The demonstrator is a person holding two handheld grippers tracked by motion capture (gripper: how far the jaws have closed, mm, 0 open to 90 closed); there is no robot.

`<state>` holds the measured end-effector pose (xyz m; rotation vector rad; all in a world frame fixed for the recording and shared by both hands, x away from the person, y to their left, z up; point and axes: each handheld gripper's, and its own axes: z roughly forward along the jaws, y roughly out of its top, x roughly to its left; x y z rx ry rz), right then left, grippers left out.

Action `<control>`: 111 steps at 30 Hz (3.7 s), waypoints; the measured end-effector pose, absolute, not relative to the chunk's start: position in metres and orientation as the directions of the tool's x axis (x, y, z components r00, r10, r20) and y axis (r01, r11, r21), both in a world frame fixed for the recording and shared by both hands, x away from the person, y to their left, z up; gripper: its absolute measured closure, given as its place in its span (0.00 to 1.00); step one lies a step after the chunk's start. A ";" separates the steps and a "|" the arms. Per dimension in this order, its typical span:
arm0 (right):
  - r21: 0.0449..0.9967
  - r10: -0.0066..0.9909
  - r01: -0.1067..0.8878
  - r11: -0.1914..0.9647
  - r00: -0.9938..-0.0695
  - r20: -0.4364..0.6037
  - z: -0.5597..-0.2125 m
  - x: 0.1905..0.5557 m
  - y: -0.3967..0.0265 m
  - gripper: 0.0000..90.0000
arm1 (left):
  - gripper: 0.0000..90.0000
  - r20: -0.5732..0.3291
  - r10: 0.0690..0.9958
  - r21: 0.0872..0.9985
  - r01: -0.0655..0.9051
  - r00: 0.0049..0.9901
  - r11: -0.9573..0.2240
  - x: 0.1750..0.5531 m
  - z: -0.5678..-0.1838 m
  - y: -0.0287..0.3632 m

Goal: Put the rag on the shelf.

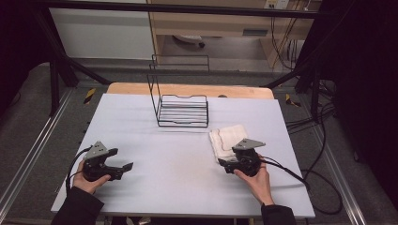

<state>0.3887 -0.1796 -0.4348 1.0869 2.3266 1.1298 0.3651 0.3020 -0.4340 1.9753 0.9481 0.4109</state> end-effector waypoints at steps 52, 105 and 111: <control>0.735 0.741 0.489 0.469 -0.671 -0.026 -0.425 0.399 -0.163 0.93 | 0.13 -0.077 0.754 0.820 0.472 0.652 -0.324 0.366 -0.435 0.303; 0.734 0.853 0.608 0.302 -0.516 0.076 -0.443 0.385 -0.239 0.46 | 0.07 -0.076 0.727 0.787 0.489 0.682 -0.377 0.365 -0.432 0.274; 0.715 0.844 0.637 0.288 -0.522 0.125 -0.451 0.388 -0.240 0.62 | 0.07 -0.078 0.726 0.785 0.491 0.683 -0.378 0.364 -0.433 0.274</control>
